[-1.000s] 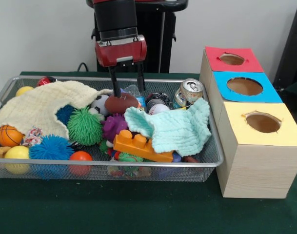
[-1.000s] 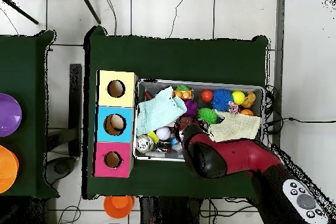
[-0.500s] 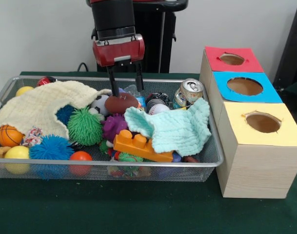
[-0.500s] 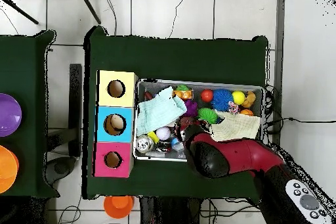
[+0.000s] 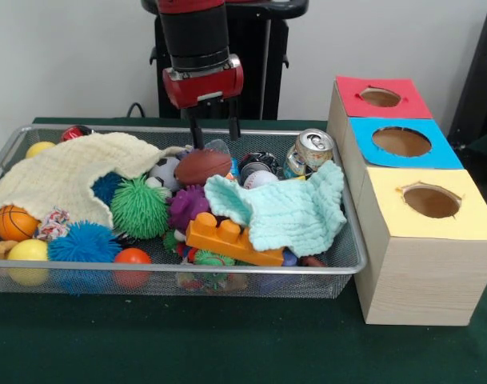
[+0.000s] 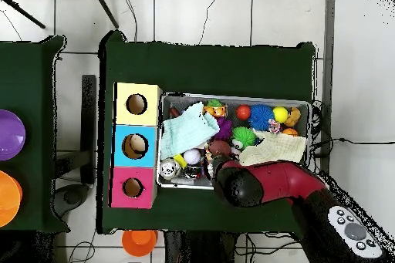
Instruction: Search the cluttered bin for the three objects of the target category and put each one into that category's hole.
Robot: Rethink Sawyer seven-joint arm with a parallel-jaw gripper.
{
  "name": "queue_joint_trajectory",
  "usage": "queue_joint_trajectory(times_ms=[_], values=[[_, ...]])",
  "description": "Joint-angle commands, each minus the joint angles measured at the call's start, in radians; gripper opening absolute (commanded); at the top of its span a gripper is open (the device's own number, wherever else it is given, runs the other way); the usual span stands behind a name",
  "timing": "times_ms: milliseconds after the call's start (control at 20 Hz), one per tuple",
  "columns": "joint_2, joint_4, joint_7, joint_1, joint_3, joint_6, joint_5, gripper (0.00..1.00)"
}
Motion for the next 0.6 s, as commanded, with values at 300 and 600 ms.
queue_joint_trajectory(times_ms=[300,600], values=[[0.085,-0.096,0.113,0.271,-0.143,0.118,-0.086,1.0],[0.06,-0.075,0.094,0.291,-0.2,0.047,-0.095,1.0]])
